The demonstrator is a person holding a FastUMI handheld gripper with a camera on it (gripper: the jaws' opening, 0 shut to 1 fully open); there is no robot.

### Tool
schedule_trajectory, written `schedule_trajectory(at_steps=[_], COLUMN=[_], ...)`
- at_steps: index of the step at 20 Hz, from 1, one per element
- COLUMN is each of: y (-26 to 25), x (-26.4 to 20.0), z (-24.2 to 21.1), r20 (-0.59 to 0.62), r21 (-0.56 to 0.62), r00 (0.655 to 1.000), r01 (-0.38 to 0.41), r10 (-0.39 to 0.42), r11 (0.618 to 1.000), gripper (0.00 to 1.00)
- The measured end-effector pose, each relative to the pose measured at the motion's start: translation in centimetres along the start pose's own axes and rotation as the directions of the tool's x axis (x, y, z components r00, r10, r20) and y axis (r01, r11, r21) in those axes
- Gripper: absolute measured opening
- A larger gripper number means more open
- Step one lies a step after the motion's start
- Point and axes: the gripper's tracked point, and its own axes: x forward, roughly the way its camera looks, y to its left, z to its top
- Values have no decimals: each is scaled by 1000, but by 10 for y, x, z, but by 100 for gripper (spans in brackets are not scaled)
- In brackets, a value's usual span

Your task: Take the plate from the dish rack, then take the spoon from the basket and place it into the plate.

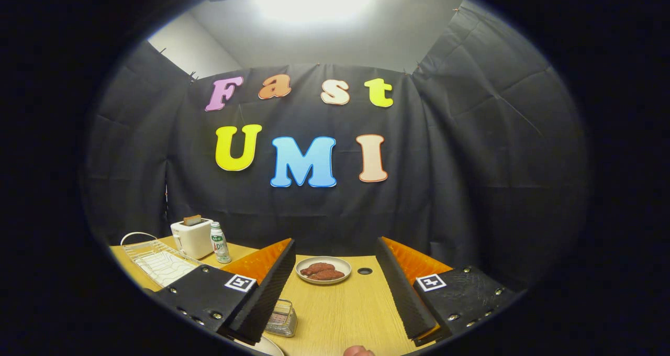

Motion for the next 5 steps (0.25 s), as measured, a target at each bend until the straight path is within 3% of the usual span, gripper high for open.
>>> schedule_trajectory(at_steps=[5], y=[-14], x=[19], z=[-57], r20=[-21], r21=[-7], r00=[1000], r01=[-13], r10=[13], r11=[1000], gripper=[96])
